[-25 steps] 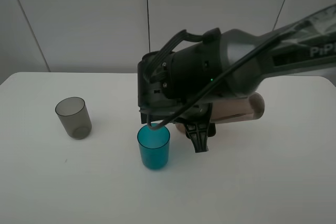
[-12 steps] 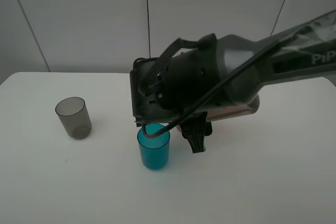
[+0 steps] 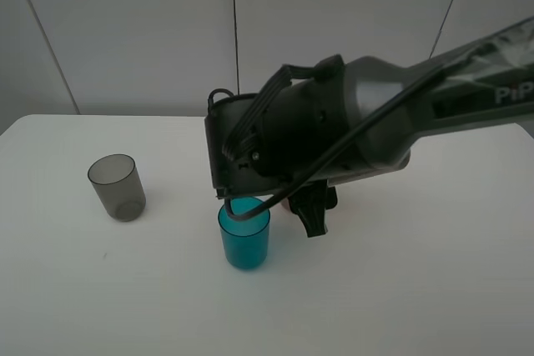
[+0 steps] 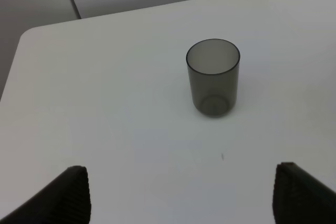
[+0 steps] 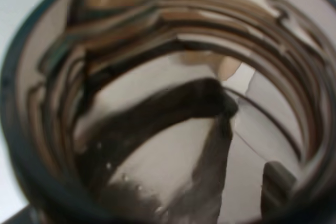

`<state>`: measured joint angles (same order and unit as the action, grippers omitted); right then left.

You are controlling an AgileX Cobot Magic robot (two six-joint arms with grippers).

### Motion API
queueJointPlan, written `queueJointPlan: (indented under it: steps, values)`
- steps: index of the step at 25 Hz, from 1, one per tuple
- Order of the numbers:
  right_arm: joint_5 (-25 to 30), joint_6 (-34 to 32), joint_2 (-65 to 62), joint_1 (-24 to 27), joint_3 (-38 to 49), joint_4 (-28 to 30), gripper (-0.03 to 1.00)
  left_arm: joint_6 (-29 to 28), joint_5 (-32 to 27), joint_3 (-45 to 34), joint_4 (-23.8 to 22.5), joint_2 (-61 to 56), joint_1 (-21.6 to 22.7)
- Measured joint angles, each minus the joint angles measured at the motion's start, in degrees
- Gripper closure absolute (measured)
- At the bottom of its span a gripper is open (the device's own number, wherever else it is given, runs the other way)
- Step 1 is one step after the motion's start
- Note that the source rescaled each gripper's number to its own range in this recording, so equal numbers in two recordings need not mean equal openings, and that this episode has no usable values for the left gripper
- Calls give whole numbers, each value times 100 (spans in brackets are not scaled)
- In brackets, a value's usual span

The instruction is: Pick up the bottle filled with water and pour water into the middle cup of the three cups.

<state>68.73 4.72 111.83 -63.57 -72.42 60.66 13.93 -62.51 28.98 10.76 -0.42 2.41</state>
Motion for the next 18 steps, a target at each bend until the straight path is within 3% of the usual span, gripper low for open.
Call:
queueJointPlan:
  steps: [18]
  values:
    - [0, -26, 0, 0, 159, 570, 96, 0, 0, 0, 0, 0, 0]
